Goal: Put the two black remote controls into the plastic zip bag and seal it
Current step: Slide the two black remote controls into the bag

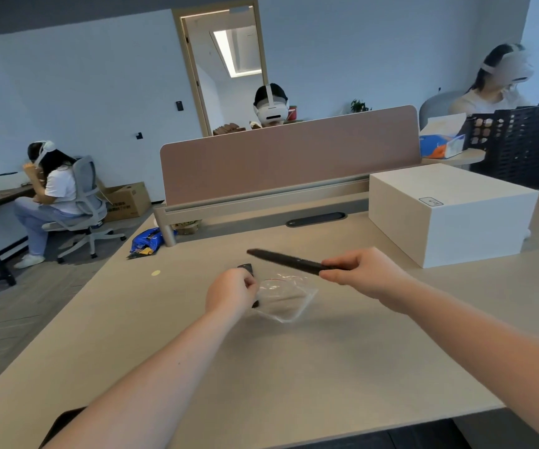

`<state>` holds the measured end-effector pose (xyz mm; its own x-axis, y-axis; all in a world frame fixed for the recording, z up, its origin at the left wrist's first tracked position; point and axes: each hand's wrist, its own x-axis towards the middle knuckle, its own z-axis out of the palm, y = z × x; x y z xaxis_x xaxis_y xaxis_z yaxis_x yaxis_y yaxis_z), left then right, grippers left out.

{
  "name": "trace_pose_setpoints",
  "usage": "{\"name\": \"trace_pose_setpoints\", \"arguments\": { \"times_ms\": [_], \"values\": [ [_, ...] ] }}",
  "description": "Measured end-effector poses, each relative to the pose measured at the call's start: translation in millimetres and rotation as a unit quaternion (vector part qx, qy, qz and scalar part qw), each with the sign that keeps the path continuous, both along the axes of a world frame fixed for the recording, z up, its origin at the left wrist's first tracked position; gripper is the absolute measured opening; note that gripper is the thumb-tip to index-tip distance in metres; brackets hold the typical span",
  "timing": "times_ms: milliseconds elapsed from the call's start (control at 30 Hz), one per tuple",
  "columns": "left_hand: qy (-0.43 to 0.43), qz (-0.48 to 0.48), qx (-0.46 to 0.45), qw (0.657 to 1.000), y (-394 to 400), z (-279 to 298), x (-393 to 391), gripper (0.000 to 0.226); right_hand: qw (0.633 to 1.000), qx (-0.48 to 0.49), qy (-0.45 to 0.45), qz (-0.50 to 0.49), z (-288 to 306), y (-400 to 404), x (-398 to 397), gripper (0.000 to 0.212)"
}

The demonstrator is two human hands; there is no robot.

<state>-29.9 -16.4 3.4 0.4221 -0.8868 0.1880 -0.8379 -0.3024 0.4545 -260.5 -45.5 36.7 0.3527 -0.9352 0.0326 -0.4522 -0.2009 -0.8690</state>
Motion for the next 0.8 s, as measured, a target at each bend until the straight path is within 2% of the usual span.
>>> {"name": "trace_pose_setpoints", "arguments": {
  "times_ms": [133, 200, 267, 333, 567, 667, 800],
  "values": [
    [0.023, 0.020, 0.000, 1.000, 1, 8, 1, 0.009, 0.995, 0.021, 0.073, 0.062, 19, 21, -18, 0.019],
    [0.042, 0.020, 0.002, 0.999, 3, 8, 1, 0.007, 0.994, 0.019, 0.098, 0.052, 21, 26, -23, 0.017],
    [0.043, 0.016, -0.002, 0.999, 4, 7, 0, 0.017, 0.992, 0.007, 0.125, 0.035, 18, 29, -23, 0.017],
    [0.039, 0.009, -0.005, 0.999, 4, 6, -3, 0.022, 0.988, -0.021, 0.153, 0.015, 8, 33, -16, 0.017],
    [0.024, -0.022, -0.012, 0.999, 7, 6, -9, 0.012, 0.968, -0.115, 0.219, -0.035, -34, 38, 21, 0.021],
    [0.030, -0.040, -0.012, 0.999, 9, 4, -8, 0.011, 0.944, -0.172, 0.279, -0.030, -49, 36, 42, 0.025],
    [0.032, -0.052, -0.025, 0.998, 11, 2, -5, 0.010, 0.931, -0.188, 0.313, -0.001, -68, 27, 71, 0.029]
  ]
}}
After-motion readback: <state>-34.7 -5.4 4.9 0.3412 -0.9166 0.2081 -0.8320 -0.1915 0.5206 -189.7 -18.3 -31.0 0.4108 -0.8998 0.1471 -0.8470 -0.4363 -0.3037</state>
